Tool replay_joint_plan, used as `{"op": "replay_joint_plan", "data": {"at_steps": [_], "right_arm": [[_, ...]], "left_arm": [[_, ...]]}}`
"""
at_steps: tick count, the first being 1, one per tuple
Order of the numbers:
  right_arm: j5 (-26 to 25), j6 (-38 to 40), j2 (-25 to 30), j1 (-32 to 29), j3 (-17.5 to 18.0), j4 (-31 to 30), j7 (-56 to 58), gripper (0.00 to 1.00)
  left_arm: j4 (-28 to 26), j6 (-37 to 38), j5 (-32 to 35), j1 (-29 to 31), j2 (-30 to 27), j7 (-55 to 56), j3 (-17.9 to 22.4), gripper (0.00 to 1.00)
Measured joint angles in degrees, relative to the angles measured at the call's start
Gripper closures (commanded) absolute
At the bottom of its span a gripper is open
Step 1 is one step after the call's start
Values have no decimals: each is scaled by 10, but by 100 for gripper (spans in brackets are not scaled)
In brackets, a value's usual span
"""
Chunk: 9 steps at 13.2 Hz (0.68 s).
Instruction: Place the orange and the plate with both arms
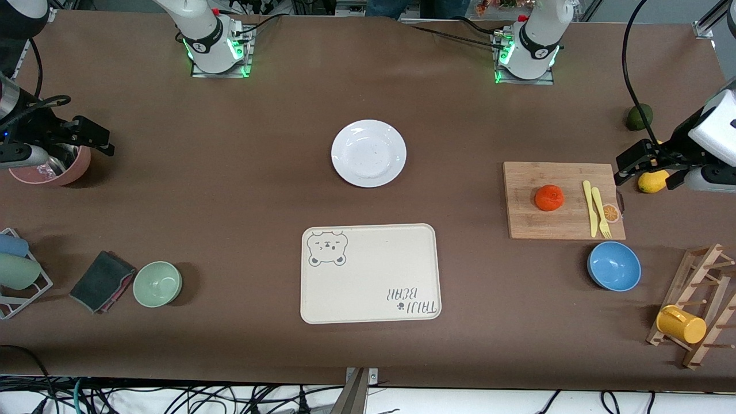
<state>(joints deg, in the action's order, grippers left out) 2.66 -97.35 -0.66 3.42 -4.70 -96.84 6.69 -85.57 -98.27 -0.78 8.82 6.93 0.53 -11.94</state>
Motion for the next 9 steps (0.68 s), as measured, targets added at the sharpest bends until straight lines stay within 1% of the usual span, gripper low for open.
{"op": "replay_joint_plan", "data": {"at_steps": [3,6,9], "right_arm": [[0,0,0,0,0,0,0,0],[0,0,0,0,0,0,0,0],[0,0,0,-1,-1,0,0,0]], "left_arm": [[0,3,0,0,1,0,0,0],[0,22,1,0,1,-5,0,0],[0,28,7,3,1,-57,5,0]]}}
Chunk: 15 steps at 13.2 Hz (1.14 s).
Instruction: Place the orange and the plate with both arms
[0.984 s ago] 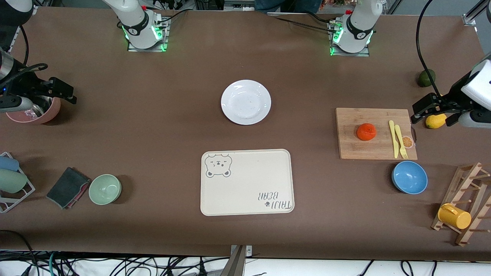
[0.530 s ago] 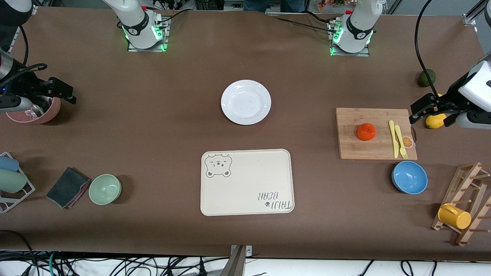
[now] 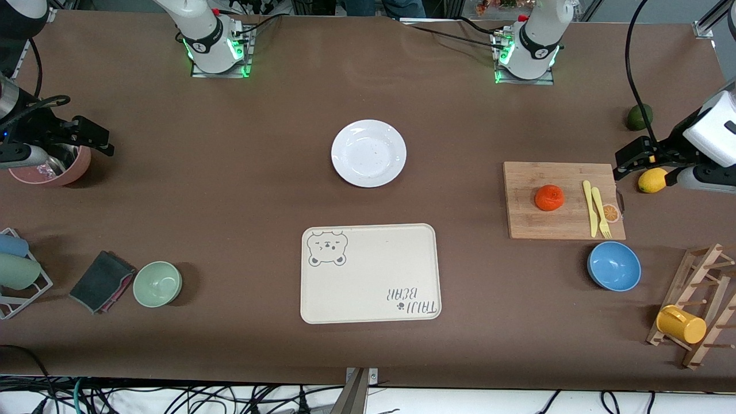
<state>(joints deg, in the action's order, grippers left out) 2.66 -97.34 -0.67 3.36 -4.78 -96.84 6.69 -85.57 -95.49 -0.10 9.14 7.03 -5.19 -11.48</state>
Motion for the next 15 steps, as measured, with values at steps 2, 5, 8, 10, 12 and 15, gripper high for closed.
{"op": "replay_joint_plan", "data": {"at_steps": [2,5,8,10,12,15], "right_arm": [[0,0,0,0,0,0,0,0],[0,0,0,0,0,0,0,0],[0,0,-1,0,0,0,0,0],[0,0,-1,0,0,0,0,0],[0,0,-1,0,0,0,0,0],[0,0,-1,0,1,0,0,0]], "left_arm": [[0,14,0,4,0,-17,4,0],[-1,42,7,11,2,-23,5,0],[-1,66,31,11,2,-27,3,0],[-1,68,35,11,2,-27,2,0],[-1,69,35,11,2,-27,2,0],[-1,69,35,12,2,-27,2,0]]}}
